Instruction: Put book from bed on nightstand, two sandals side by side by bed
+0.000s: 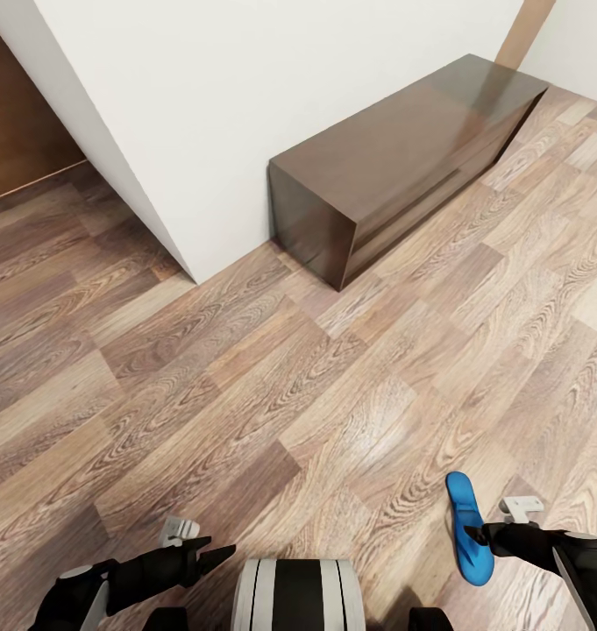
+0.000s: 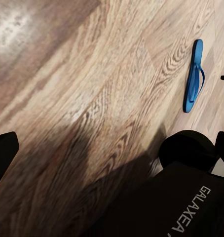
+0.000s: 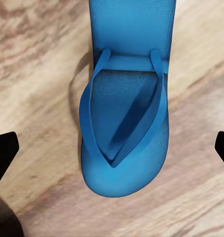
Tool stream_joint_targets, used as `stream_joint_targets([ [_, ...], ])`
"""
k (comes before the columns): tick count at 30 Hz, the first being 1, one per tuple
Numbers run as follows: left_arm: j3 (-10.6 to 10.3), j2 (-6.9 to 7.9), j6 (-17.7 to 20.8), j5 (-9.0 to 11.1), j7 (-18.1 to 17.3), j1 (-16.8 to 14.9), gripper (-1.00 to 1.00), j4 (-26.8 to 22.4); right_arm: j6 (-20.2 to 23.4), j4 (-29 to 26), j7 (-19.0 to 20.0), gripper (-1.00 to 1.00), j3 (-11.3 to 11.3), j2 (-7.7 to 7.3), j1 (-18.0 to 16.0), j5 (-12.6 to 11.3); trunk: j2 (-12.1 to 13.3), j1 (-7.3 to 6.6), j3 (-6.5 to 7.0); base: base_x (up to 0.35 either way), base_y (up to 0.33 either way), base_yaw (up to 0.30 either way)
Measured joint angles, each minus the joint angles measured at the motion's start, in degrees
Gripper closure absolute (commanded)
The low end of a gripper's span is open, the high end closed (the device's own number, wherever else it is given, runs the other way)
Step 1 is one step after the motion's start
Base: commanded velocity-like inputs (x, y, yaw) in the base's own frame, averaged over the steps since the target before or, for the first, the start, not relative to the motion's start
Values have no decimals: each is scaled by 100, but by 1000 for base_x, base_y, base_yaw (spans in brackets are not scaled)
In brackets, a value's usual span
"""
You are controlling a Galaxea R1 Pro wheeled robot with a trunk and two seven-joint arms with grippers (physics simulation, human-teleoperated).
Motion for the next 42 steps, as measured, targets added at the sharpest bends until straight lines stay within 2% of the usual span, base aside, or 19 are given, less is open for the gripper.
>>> stream_joint_targets([
  [14,0,0,0,6,0,0,-100,0,0,0,-5,-100,0,7,0,19,0,0,0,0,0,0],
  [37,0,0,0,8,0,0,-100,1,0,0,-9,-100,9,9,0,24,-31,59,-509,0,0,0],
  [42,-1,0,0,9,0,0,-100,1,0,0,-9,-100,7,9,0,17,-31,59,-510,0,0,0],
])
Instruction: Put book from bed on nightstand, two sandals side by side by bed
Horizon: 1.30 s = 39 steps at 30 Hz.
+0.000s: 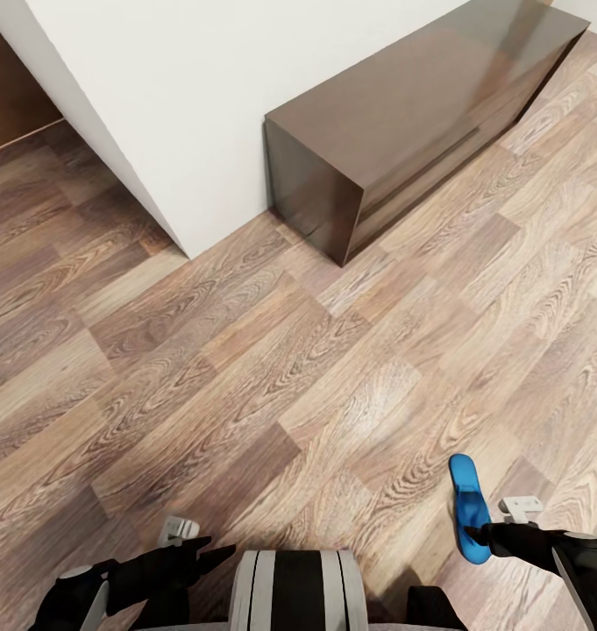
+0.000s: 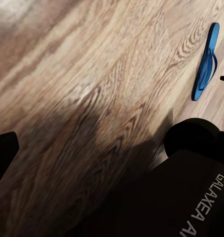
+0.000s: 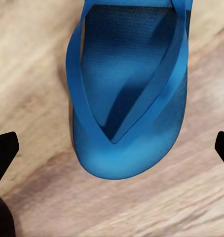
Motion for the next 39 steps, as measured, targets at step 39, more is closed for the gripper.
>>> stream_joint_targets([
  [39,1,0,-9,-1,0,0,-100,0,0,0,0,-100,2,0,-2,7,-7,13,-110,47,0,0],
])
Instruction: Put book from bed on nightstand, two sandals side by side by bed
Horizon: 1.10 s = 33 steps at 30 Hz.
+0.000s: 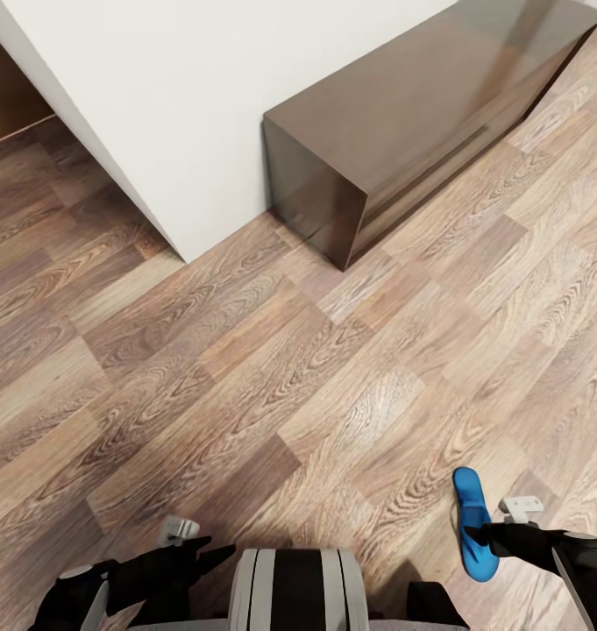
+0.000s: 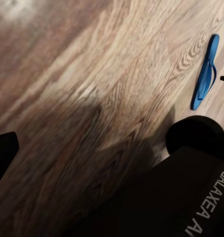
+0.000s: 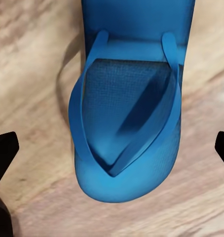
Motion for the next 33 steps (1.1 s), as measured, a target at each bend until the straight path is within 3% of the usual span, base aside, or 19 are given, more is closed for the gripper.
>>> stream_joint_targets([
  [17,0,0,0,0,0,0,-100,0,0,0,0,-100,0,0,2,0,-23,44,-377,0,0,0],
  [33,0,2,0,1,0,0,-100,0,0,0,0,-100,-1,0,1,0,-23,42,-377,70,0,0],
])
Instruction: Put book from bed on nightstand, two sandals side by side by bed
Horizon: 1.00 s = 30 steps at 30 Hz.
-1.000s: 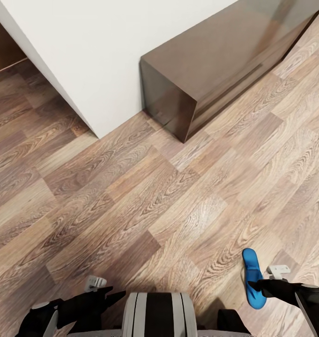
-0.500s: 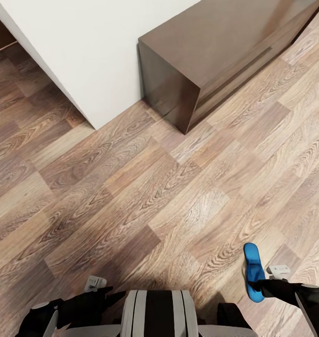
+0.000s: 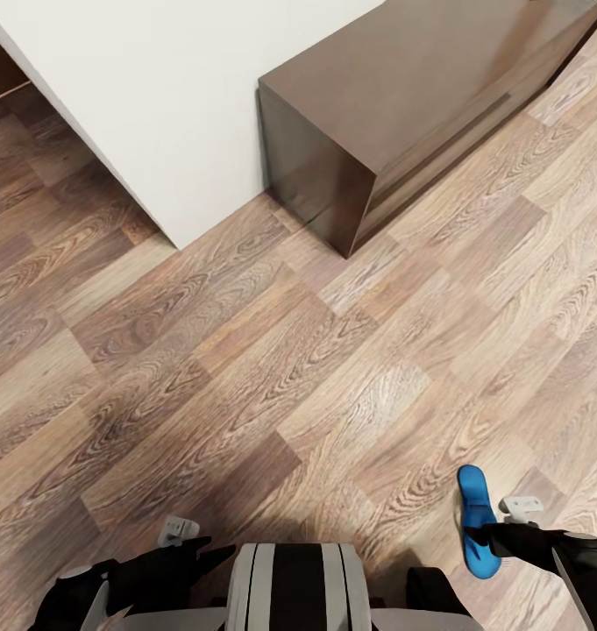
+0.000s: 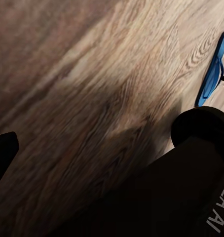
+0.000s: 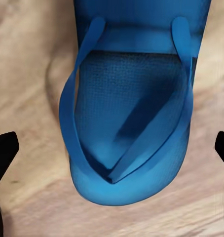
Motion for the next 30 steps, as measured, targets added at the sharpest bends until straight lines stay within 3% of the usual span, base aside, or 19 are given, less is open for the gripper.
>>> stream_joint_targets([
  [30,0,-2,-18,-2,7,0,-100,0,0,0,8,-100,-8,-2,0,-5,-1,4,-22,34,0,0],
])
